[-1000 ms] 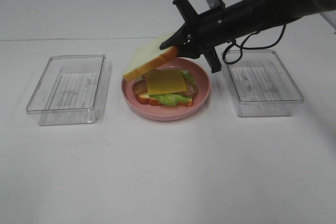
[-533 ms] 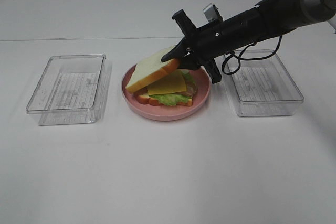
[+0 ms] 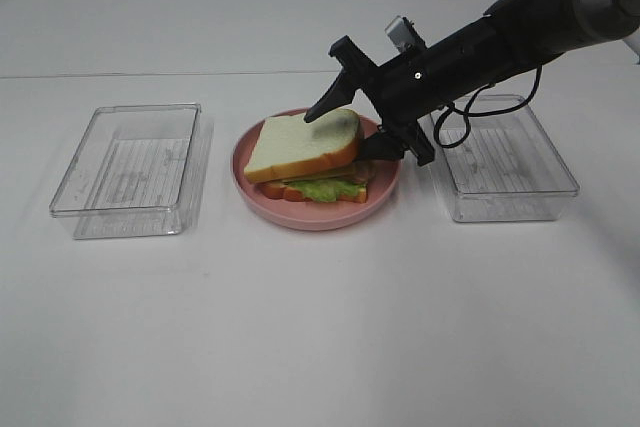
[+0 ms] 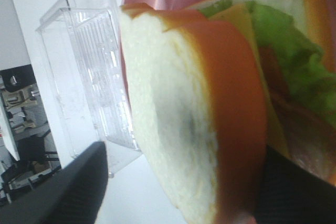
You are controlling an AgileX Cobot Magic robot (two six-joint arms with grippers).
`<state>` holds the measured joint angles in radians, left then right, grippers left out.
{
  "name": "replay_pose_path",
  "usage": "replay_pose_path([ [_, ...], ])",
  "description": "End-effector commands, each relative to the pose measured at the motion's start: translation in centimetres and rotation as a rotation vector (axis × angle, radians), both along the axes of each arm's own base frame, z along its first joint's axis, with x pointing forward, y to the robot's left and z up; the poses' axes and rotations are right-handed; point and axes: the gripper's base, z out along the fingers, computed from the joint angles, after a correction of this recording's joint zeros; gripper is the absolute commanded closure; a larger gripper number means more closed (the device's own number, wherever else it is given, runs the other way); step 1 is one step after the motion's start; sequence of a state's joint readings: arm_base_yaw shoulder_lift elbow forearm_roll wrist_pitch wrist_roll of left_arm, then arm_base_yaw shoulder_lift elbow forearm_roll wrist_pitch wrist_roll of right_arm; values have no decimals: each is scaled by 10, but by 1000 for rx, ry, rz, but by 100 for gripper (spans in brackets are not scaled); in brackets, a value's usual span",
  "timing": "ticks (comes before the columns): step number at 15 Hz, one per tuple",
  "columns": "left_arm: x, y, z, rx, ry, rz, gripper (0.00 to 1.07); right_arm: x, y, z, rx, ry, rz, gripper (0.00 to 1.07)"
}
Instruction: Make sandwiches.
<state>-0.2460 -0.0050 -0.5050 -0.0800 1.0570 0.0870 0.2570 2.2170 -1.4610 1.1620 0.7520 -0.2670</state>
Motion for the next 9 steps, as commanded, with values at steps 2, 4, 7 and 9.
replay_pose_path([
  [2,-3,0,-1,-9,-27,2,32,-5,-7,18,-107,-67,80,30],
  [4,-3,0,-1,-9,-27,2,32,-8,-13,23,-184,-56,87,30],
  [7,-3,0,-1,-9,-27,2,32,-20,-30,51,-392,-108,181,30],
  [9,-3,0,-1,-9,-27,2,32,-27,-35,71,-436,-149,223,30],
])
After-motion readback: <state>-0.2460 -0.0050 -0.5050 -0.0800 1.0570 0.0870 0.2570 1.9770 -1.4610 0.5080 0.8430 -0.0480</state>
